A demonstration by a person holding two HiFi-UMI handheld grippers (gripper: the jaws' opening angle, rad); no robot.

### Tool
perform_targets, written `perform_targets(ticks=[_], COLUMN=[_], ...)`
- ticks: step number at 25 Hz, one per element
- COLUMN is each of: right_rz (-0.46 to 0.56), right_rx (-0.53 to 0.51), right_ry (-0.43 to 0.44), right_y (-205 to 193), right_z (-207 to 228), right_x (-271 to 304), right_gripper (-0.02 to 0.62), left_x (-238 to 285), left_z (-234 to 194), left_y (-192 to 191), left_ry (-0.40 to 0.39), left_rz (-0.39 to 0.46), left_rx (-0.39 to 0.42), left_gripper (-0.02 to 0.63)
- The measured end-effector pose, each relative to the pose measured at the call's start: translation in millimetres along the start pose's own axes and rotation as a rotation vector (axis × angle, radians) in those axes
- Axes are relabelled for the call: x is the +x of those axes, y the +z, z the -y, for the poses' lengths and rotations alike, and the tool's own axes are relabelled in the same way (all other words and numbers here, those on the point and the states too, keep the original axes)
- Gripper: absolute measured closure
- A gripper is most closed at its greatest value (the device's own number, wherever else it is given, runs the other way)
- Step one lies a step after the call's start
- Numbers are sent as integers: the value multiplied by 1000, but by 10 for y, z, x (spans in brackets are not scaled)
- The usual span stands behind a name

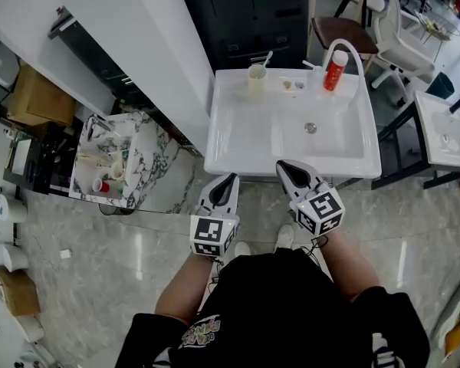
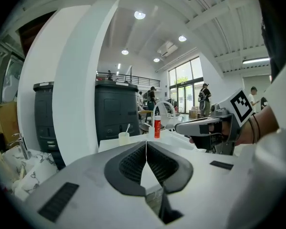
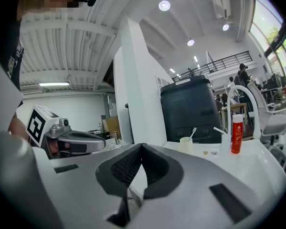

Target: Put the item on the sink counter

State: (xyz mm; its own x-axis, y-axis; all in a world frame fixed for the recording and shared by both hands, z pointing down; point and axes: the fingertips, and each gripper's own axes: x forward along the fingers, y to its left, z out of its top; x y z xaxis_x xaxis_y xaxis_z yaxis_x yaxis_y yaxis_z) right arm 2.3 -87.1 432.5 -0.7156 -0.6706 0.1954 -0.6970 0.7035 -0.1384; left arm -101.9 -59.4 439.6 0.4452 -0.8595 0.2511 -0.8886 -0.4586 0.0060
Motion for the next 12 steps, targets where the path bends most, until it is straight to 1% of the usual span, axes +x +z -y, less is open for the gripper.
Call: perform_targets(ticks=[7, 12], right_rz=[-14, -25], right_rx=[0, 16], right_ry=[-90, -152], right_y=[-99, -222], right_z=[-327, -492], right_x=[-169, -289], right_gripper=[541, 541], left_x=[-238, -385], left_z=[-7, 12], left_y=[-77, -176], left_ry=[-98, -148], left_rz=[12, 11], left_rx=[-12, -11], left_gripper=[588, 588])
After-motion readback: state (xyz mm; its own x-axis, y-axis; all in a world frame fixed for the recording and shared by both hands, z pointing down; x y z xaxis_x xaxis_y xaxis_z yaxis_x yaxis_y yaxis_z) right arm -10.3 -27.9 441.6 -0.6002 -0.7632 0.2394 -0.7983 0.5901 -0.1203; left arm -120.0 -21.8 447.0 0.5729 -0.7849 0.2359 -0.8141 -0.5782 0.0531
